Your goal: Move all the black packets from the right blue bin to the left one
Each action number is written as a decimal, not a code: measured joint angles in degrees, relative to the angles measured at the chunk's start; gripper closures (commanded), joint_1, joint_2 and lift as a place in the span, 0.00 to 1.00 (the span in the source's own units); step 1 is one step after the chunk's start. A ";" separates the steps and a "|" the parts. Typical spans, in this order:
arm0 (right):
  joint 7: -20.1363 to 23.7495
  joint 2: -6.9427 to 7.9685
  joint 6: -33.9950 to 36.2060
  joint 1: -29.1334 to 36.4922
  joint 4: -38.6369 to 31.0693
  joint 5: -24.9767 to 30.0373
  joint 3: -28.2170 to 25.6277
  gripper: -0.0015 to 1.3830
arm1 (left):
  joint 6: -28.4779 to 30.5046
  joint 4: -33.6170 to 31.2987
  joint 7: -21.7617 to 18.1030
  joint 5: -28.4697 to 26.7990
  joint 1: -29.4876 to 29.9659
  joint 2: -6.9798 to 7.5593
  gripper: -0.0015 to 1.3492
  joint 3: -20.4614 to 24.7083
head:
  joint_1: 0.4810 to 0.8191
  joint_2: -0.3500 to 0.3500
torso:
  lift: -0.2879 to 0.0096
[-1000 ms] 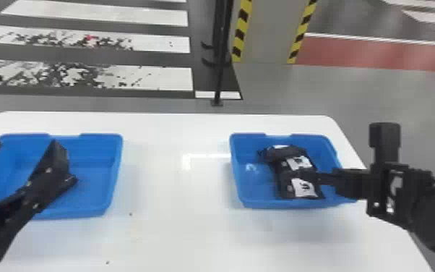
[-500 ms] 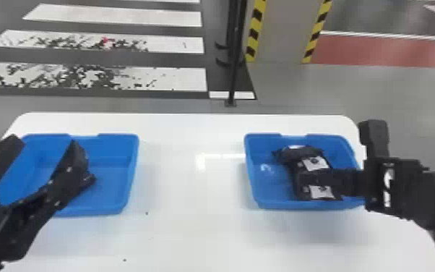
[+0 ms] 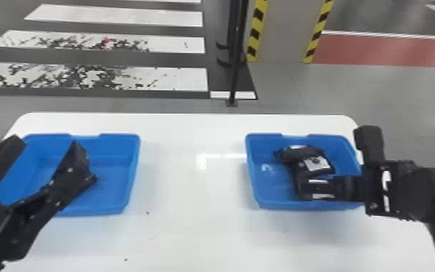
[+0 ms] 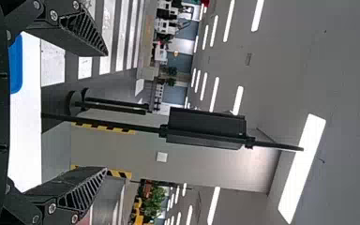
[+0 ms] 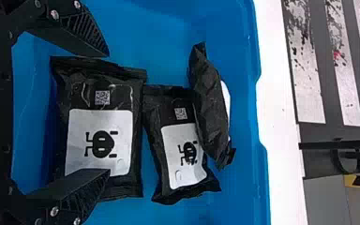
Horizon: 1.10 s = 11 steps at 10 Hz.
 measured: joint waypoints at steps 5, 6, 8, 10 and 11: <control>-0.23 -0.41 -0.31 -4.07 8.30 -0.32 1.26 0.23 | 0.51 0.27 -0.21 -0.27 -0.03 -0.07 0.13 0.00 | 0.63 0.35 | 0.50; -0.27 -0.43 0.20 -4.30 8.90 -0.60 1.49 0.45 | 0.65 0.27 -0.26 -0.35 -0.10 -0.08 0.13 0.00 | 0.63 0.36 | 0.50; -0.56 -0.43 1.09 -4.58 9.62 -1.41 1.79 0.81 | 0.73 0.62 -0.29 -0.48 -0.14 -0.09 0.13 0.00 | 0.63 0.36 | 0.50; -0.59 -0.40 -1.60 -3.78 10.00 -3.59 1.75 0.82 | 0.64 0.82 -0.35 -0.46 -0.14 -0.08 0.13 0.10 | 0.63 0.38 | 0.50; -0.55 -0.16 -3.57 -2.75 9.70 -5.04 0.97 0.83 | 0.45 0.83 -0.41 -0.45 -0.16 -0.06 0.13 0.11 | 0.63 0.39 | 0.50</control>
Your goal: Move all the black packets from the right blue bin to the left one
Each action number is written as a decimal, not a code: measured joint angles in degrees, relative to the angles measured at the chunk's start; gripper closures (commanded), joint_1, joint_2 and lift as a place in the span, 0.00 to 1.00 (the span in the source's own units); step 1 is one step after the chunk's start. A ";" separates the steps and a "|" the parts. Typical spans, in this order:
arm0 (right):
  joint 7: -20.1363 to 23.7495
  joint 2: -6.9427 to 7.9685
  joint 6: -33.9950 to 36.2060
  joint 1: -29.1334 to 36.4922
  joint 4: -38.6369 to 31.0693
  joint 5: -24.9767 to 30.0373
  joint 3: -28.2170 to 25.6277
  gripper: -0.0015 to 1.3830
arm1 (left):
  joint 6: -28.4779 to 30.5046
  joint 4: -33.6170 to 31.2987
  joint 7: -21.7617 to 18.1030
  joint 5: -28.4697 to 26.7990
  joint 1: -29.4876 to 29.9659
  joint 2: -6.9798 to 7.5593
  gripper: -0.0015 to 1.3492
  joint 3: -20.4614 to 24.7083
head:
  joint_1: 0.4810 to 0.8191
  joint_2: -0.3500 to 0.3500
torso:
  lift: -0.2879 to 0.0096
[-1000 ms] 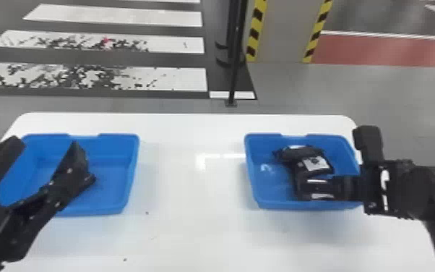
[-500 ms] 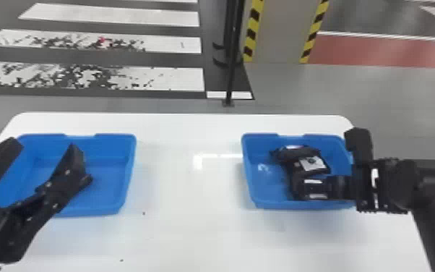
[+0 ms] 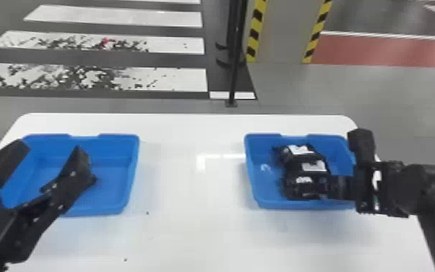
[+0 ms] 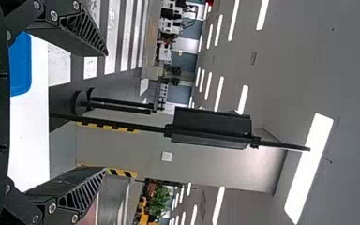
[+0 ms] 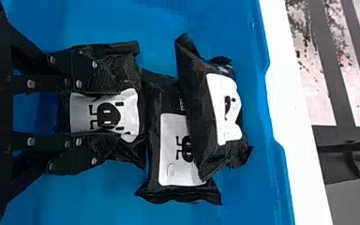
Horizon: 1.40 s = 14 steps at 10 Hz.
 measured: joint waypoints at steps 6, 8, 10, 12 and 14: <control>2.32 1.62 -12.66 10.28 -12.03 -14.09 -9.86 0.83 | -3.40 0.00 0.08 -0.28 0.05 -0.29 0.13 0.15 | 0.63 0.42 | 0.50; 10.25 1.67 -21.36 9.44 -9.97 -23.11 -9.04 0.83 | -4.52 0.00 0.16 -0.84 -0.13 -0.35 0.13 -0.10 | 0.63 0.50 | 0.50; 16.07 0.95 -27.33 5.84 -7.80 -31.99 -0.83 0.83 | -4.33 0.00 0.15 -0.84 -0.59 -0.14 0.13 -0.92 | 0.63 0.61 | 0.50; 20.04 0.13 -30.77 2.34 -4.68 -41.21 9.27 0.83 | -4.07 0.00 0.15 -0.78 -0.90 0.14 0.13 -1.88 | 0.56 0.77 | 0.50; 20.37 -0.24 -31.78 0.87 -4.16 -44.34 15.54 0.83 | -2.00 -0.33 0.12 -0.69 -1.46 0.63 0.13 -3.54 | 0.57 0.83 | 0.50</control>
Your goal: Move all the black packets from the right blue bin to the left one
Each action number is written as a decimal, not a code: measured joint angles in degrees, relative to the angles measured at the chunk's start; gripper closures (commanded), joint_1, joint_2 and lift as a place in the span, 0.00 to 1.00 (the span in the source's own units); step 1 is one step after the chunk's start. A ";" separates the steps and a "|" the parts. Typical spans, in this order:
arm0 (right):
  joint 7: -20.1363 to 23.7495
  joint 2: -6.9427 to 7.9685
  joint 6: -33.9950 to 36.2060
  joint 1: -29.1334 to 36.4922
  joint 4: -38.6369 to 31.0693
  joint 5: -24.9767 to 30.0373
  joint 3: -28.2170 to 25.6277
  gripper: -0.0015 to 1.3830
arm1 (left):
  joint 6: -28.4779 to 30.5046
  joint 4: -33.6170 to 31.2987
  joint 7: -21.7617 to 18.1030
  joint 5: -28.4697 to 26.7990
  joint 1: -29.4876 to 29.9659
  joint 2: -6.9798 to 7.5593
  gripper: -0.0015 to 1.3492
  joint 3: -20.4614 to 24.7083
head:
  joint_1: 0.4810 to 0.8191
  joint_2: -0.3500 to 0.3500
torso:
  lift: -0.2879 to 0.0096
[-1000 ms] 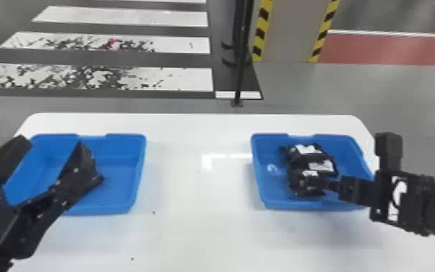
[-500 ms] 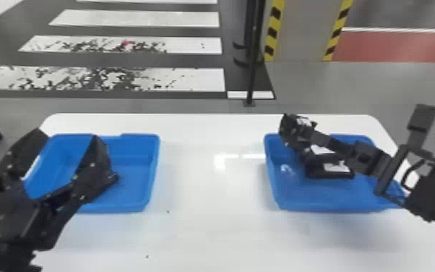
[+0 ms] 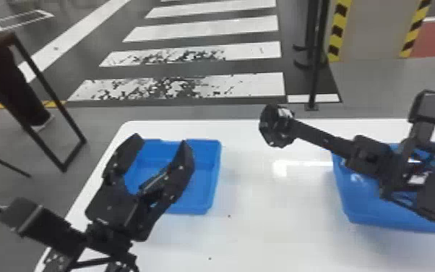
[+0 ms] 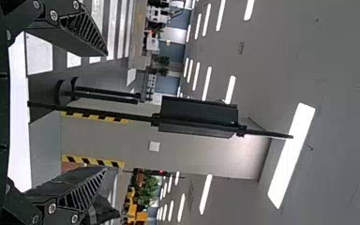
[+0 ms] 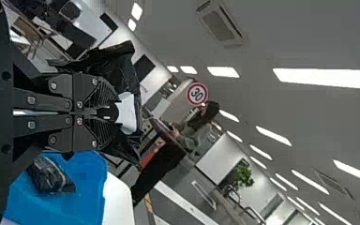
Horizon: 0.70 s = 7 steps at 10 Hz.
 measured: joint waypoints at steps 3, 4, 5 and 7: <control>-0.09 -0.36 -1.01 -2.23 0.39 -1.66 5.84 0.83 | 3.70 -0.74 -0.88 1.60 -1.39 1.49 0.13 -3.47 | 0.59 0.85 | 0.50; -0.17 -0.41 -1.14 -2.79 0.51 -2.20 7.41 0.83 | 5.16 -0.78 -1.27 1.84 -1.96 1.85 0.13 -4.20 | 0.60 0.85 | 0.50; -0.29 -0.49 -1.24 -3.22 0.58 -2.84 9.01 0.83 | 6.26 -0.79 -1.49 2.05 -2.36 2.04 0.13 -4.64 | 0.61 0.86 | 0.50; -0.54 -0.54 -1.49 -3.69 0.54 -4.46 11.79 0.83 | 7.24 -0.79 -1.58 2.20 -2.82 2.31 0.13 -5.16 | 0.63 0.89 | 0.50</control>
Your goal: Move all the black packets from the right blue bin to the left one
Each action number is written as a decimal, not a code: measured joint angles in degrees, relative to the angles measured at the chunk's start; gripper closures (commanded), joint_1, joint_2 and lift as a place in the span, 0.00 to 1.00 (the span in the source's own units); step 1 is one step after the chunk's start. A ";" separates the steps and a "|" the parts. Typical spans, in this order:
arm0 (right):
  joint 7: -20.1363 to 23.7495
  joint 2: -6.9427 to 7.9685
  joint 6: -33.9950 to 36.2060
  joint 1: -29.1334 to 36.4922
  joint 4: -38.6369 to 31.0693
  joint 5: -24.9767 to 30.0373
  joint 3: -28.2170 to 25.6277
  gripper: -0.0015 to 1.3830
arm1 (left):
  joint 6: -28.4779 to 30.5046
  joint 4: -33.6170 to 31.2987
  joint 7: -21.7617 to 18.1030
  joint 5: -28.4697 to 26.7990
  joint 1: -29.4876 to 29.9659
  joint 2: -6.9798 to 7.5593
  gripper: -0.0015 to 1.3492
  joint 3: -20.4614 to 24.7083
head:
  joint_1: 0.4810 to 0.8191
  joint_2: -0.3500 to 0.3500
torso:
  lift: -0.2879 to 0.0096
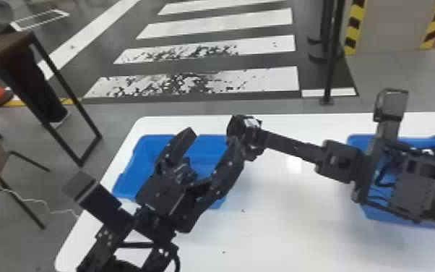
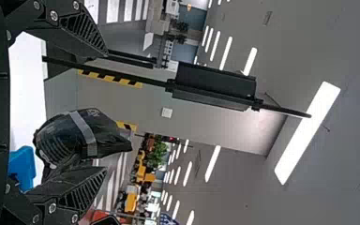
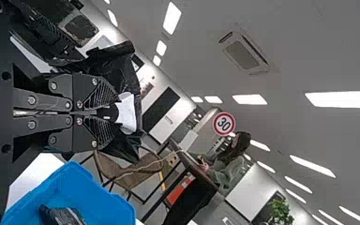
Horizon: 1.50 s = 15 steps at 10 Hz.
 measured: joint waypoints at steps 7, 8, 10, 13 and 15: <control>-0.18 -0.08 -0.50 -0.31 0.29 -2.24 3.86 0.83 | 3.44 0.00 -0.67 1.12 -0.21 -0.12 0.86 0.47 | 0.63 0.93 | 0.50; -0.18 -0.09 -0.50 -0.31 0.34 -2.42 4.00 0.83 | 3.86 -0.05 -0.37 0.79 -0.21 -0.14 0.90 0.48 | 0.63 0.94 | 0.50; -0.21 -0.12 -0.95 -0.31 0.51 -2.75 4.03 0.83 | 5.89 -0.76 -0.01 0.28 -0.07 -0.15 0.90 0.78 | 0.63 0.94 | 0.50; -0.12 -0.17 -2.23 0.07 0.68 -2.88 4.04 0.41 | 4.21 -1.67 2.07 -0.32 0.92 -0.39 0.90 1.40 | 0.63 0.96 | 0.50; -0.02 -0.23 -3.83 1.55 0.69 -2.56 3.41 0.05 | 2.98 -1.83 3.94 0.07 0.50 -0.79 0.90 2.65 | 0.63 0.97 | 0.50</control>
